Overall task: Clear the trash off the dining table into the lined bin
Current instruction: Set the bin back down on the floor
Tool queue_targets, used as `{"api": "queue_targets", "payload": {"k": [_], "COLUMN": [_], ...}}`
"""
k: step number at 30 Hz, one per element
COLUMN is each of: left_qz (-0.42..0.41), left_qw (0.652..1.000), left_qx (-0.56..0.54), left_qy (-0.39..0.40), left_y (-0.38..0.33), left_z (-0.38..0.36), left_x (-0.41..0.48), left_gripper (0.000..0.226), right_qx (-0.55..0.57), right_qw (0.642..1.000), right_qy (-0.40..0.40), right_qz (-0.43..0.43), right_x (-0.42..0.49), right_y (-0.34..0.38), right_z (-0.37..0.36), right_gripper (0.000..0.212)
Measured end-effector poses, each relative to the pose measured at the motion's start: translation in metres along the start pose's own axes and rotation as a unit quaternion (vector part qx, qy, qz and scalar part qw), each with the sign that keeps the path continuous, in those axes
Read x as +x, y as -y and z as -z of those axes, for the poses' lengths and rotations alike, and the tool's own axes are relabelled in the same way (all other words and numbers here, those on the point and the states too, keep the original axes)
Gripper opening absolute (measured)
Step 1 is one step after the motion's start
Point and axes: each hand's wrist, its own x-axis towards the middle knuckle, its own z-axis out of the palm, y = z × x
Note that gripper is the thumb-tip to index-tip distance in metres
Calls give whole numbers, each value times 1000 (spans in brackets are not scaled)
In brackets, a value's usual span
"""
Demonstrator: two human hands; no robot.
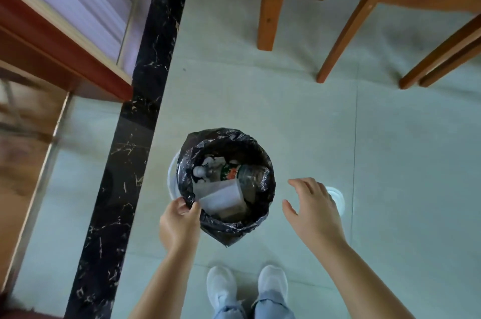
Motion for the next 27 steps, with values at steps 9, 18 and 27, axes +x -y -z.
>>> {"api": "queue_targets", "payload": {"k": [9, 18, 27], "left_qz": [62, 104, 100], "left_qw": [991, 967, 970], "left_qx": [-102, -204, -182], "left_qy": [58, 114, 129], "left_y": [39, 61, 84], "left_z": [-113, -157, -161], "left_x": [39, 50, 57], "left_gripper": [24, 6, 37], "right_qx": [-12, 12, 28], "right_qw": [1000, 1000, 999], "right_qy": [0, 0, 17], "right_qz": [-13, -18, -6], "right_x": [44, 65, 75], "right_y": [-53, -69, -60], "right_z": [-66, -92, -105], "right_gripper": [37, 34, 31]}}
